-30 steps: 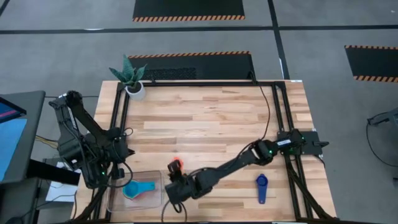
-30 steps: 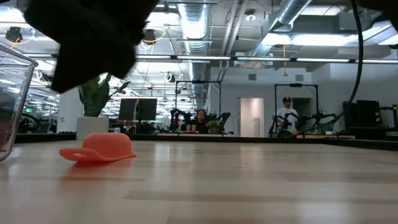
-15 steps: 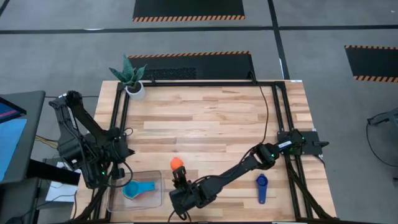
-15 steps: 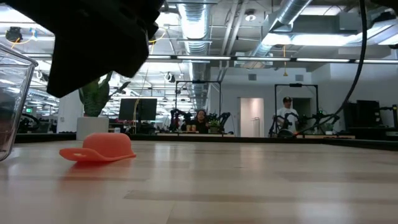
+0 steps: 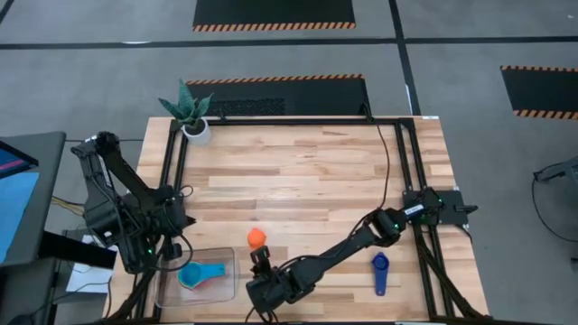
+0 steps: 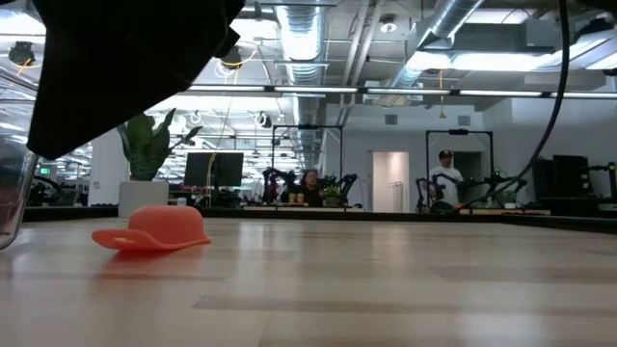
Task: Nest measuring cups in basket
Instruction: Stack the orange measuring cup on top of the light blue measuring cup in the transparent bin
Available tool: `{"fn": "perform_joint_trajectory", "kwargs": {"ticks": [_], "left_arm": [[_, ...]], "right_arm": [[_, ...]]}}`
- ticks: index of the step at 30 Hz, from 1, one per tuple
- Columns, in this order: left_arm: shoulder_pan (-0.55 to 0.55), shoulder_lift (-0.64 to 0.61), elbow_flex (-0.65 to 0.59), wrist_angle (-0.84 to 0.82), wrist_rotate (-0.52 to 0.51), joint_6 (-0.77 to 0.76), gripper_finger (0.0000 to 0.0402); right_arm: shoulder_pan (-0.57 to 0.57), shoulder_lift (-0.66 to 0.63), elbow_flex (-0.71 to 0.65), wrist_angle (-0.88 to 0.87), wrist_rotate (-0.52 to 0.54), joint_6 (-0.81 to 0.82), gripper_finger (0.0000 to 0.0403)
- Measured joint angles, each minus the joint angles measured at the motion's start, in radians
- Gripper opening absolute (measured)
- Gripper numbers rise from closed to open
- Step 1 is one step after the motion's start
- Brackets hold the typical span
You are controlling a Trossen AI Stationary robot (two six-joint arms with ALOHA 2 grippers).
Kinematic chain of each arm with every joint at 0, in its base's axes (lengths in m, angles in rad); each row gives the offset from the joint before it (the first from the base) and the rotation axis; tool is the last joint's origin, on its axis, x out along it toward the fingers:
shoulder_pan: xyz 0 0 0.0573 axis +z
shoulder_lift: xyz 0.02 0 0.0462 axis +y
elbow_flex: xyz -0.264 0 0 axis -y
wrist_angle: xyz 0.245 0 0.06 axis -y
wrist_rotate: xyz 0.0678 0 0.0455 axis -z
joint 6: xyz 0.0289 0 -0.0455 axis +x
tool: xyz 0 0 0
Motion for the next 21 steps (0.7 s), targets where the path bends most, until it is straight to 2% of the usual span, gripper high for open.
{"fn": "perform_joint_trajectory", "kwargs": {"ticks": [11,21], "left_arm": [[0.0,0.0,0.0,0.0,0.019,-0.049,0.0011],[0.0,0.0,0.0,0.0,0.018,-0.049,0.0011]], "right_arm": [[-0.011,0.0,0.0,-0.021,0.0,0.041,0.0245],[-0.012,0.0,0.0,-0.084,-0.006,0.045,0.0255]]}}
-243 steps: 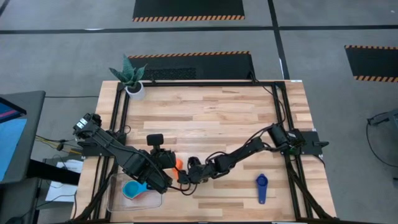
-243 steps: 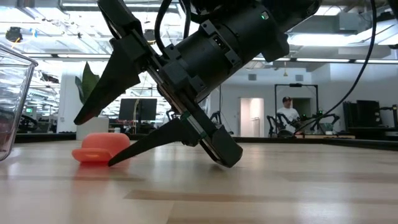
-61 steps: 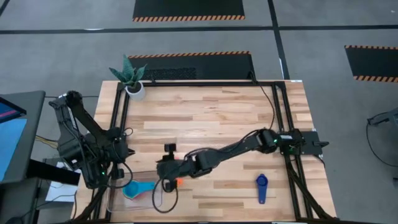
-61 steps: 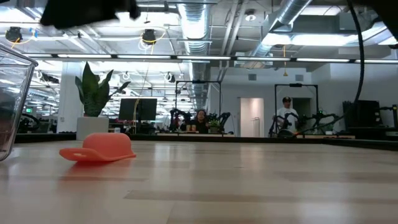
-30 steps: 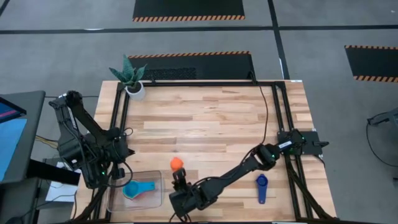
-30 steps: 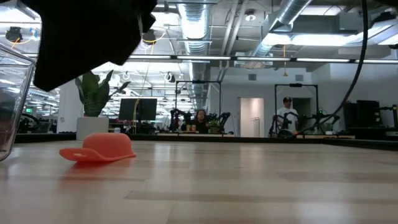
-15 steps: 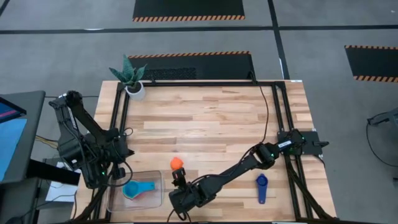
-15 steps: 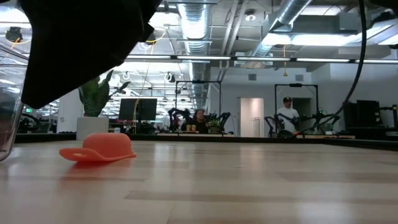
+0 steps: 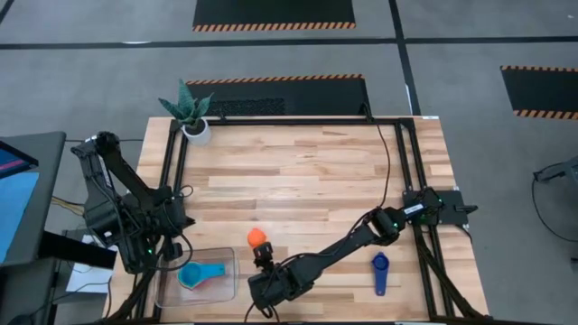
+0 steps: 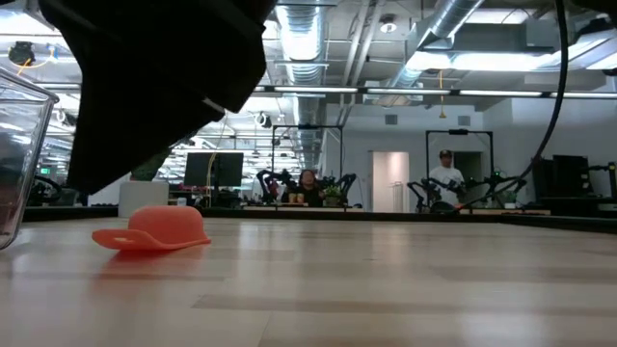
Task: Nest measuring cups in basket
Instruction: Stack the orange measuring cup on top of the light blue measuring cup in the transparent bin
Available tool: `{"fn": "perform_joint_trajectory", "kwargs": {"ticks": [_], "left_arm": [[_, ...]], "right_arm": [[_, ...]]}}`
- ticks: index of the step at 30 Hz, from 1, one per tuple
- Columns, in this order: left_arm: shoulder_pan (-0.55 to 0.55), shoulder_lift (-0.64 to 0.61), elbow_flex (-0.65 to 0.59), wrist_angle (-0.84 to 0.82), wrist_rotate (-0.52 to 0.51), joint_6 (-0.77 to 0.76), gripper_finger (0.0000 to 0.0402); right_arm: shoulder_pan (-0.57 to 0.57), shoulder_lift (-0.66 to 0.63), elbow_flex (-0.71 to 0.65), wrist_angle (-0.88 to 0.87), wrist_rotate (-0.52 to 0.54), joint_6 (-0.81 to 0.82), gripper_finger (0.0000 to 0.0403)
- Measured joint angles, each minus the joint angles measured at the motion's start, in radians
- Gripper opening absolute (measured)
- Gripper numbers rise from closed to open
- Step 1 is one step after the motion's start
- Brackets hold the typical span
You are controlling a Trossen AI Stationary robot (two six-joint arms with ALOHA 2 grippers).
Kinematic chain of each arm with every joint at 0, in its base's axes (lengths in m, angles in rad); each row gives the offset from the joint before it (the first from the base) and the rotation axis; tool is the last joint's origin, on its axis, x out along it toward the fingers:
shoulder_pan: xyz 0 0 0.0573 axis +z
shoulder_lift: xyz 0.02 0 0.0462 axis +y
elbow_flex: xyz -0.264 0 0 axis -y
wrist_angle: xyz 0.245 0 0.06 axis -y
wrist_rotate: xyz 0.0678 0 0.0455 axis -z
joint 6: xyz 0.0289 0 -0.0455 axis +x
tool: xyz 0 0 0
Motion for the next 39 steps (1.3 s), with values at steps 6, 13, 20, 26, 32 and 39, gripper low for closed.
{"fn": "perform_joint_trajectory", "kwargs": {"ticks": [6,13,20,26,32,39], "left_arm": [[0.0,0.0,0.0,0.0,-0.001,0.0,0.0011],[0.0,0.001,0.0,0.0,-0.002,0.0,0.0011],[0.0,0.001,0.0,0.0,-0.003,0.0,0.0011],[0.0,0.001,0.0,0.0,-0.003,0.001,0.0011],[0.0,0.001,0.0,0.0,-0.003,0.003,0.0011],[0.0,0.001,0.0,0.0,-0.007,0.004,0.0011]], "right_arm": [[0.002,0.033,-0.002,-0.002,-0.029,-0.003,0.0255],[0.003,0.04,0.0,0.016,0.009,-0.008,0.0255],[-0.014,0.04,0.0,0.016,-0.005,-0.009,0.0255],[-0.022,0.047,0.0,0.017,-0.063,-0.011,0.0255],[-0.026,0.049,0.0,0.018,-0.073,-0.011,0.0255],[-0.043,0.049,0.0,-0.008,-0.072,0.042,0.0255]]}}
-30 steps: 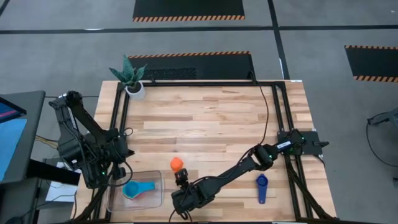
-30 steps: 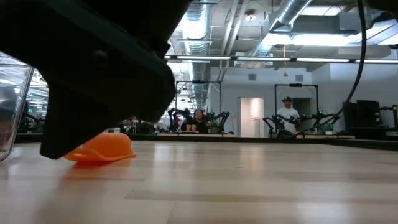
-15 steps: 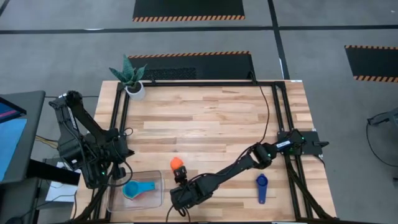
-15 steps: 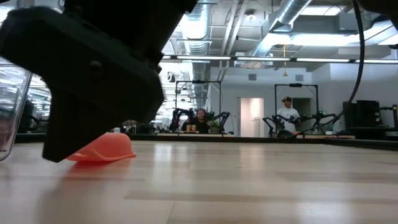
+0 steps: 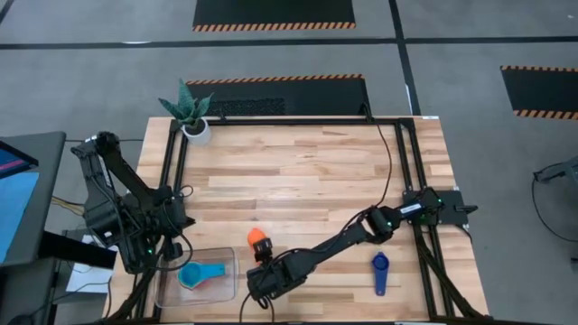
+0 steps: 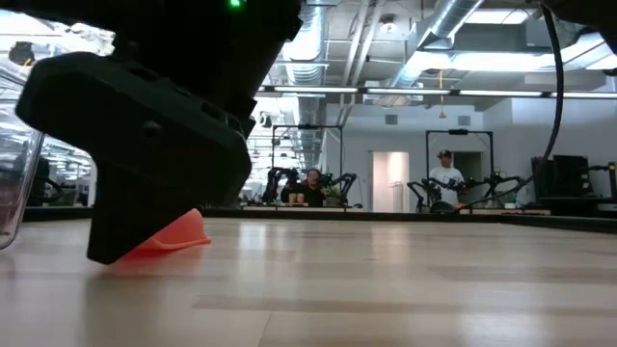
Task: Nest measuring cups in basket
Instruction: Stack the orange measuring cup on top of the light blue measuring cup in the transparent bin
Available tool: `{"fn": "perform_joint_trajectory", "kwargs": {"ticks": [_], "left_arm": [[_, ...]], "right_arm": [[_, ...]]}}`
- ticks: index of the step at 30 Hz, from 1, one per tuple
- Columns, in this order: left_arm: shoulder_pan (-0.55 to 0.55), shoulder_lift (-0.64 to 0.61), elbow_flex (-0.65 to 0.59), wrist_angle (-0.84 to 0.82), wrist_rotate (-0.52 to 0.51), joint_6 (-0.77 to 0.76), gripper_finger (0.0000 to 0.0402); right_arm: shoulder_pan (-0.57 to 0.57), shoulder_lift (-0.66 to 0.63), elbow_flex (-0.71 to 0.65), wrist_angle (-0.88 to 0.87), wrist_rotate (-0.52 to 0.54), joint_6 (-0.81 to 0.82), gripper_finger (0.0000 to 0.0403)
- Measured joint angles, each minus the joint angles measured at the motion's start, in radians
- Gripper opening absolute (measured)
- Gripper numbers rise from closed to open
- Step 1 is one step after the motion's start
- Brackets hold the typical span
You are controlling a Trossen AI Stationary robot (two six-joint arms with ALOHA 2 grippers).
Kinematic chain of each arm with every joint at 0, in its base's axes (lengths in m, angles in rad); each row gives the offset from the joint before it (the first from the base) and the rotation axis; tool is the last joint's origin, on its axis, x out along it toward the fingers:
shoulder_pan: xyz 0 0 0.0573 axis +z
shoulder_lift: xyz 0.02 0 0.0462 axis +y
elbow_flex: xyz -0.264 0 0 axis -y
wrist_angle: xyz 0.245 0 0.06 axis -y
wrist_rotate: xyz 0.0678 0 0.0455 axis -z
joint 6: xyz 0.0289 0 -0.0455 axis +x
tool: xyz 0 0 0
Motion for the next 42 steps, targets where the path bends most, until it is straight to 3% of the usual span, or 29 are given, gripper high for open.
{"fn": "perform_joint_trajectory", "kwargs": {"ticks": [15,42], "left_arm": [[0.0,0.0,0.0,0.0,0.0,0.033,0.0011],[0.0,0.0,0.0,0.018,0.008,0.03,0.0011]], "right_arm": [[-0.016,0.0,0.0,-0.01,-0.005,0.027,0.0248],[-0.028,0.0,0.0,-0.009,-0.055,0.134,0.0075]]}}
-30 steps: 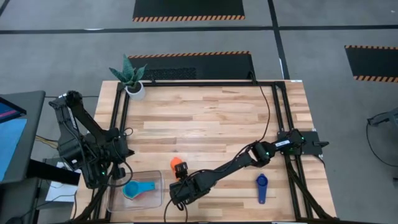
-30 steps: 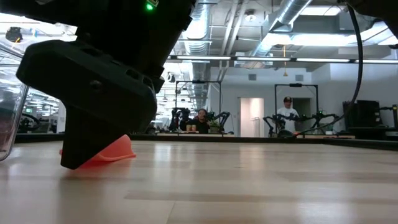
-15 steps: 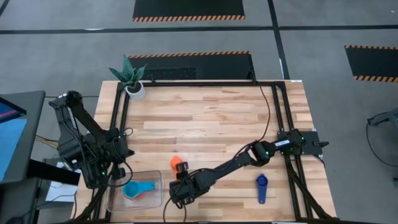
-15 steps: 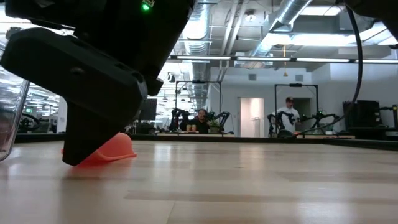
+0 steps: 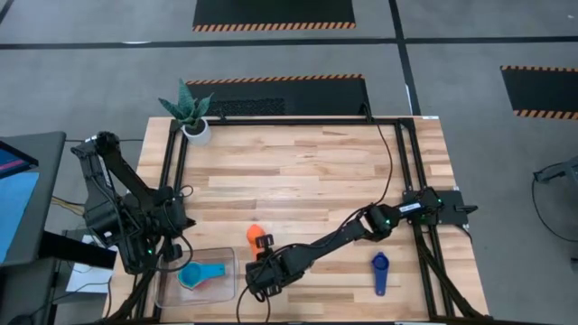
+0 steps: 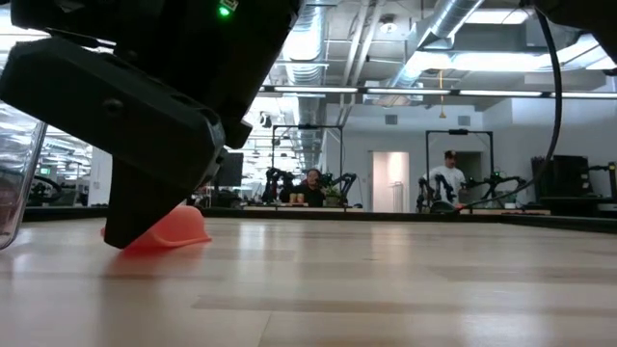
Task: Nest measuring cups in basket
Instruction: Stack the orange measuring cup on top of the light blue measuring cup in the transparent bin
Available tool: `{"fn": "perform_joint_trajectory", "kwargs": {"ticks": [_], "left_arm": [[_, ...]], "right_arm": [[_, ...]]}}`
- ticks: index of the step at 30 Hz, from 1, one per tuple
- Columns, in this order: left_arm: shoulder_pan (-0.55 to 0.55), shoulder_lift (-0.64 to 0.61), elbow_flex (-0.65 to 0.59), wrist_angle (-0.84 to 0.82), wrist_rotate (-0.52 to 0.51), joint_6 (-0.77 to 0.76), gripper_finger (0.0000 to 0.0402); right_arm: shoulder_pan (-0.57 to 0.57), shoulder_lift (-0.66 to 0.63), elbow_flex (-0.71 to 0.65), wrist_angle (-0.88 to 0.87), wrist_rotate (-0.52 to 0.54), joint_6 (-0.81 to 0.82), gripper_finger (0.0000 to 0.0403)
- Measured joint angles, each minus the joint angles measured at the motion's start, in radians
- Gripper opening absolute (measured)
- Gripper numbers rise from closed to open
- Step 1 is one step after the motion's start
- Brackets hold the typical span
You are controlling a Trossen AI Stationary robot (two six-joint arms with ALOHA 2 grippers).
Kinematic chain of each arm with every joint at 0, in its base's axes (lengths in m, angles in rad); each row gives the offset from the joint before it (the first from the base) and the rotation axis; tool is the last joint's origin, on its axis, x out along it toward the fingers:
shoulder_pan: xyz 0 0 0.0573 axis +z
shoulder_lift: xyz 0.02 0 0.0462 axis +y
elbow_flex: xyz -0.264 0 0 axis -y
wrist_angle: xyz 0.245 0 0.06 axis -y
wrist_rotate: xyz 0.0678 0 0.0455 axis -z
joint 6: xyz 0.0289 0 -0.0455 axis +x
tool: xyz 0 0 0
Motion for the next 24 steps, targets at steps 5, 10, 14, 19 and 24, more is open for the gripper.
{"fn": "perform_joint_trajectory", "kwargs": {"ticks": [5,10,14,19,24], "left_arm": [[0.0,0.0,0.0,0.0,0.001,0.0,0.0011],[0.0,0.0,0.0,0.0,0.001,0.0,0.0011],[0.0,0.0,0.0,0.0,0.001,0.0,0.0011],[0.0,0.0,0.0,0.0,0.001,-0.005,0.0011],[0.0,0.0,0.0,0.0,0.001,-0.005,0.0011]], "right_arm": [[-0.002,0.0,0.0,0.0,0.002,0.0,0.0054],[-0.001,-0.001,0.0,0.0,0.017,-0.003,0.0032],[-0.001,-0.001,0.0,-0.001,0.061,-0.003,0.002],[-0.001,-0.004,0.022,-0.051,0.137,-0.003,0.002],[-0.002,-0.031,0.023,-0.085,0.233,-0.003,0.0011]]}}
